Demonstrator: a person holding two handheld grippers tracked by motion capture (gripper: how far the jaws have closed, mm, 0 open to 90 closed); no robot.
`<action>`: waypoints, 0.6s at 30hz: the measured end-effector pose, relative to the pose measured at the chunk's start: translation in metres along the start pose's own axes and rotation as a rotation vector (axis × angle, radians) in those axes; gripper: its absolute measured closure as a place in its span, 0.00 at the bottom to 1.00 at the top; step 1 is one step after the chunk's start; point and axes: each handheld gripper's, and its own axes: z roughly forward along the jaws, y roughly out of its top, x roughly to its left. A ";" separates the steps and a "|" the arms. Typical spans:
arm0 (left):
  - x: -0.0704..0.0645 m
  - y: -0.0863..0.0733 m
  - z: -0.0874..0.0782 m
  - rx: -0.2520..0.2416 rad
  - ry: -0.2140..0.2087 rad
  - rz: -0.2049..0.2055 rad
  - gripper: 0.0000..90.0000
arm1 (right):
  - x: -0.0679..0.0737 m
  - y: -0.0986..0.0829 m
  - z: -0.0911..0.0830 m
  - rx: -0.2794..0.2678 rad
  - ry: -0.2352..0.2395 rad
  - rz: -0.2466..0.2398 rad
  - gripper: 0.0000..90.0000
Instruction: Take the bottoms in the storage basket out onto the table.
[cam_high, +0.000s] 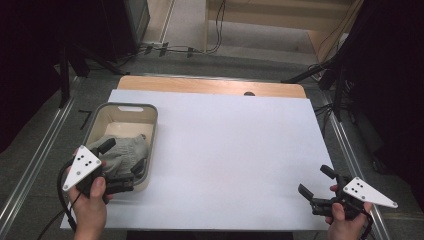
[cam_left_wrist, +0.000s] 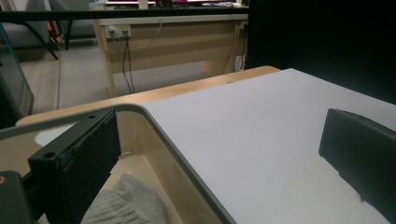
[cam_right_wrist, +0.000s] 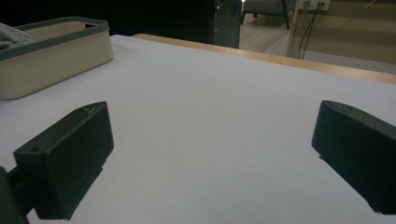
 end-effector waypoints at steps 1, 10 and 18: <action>0.003 0.002 -0.001 0.002 0.001 -0.001 0.00 | 0.000 0.000 0.000 -0.001 -0.002 0.002 0.00; 0.035 0.005 -0.021 0.019 0.042 -0.037 0.00 | 0.001 0.001 0.002 0.006 0.011 -0.004 0.00; 0.067 -0.008 -0.041 0.059 0.100 -0.095 0.00 | 0.001 0.001 0.003 0.011 0.019 -0.013 0.00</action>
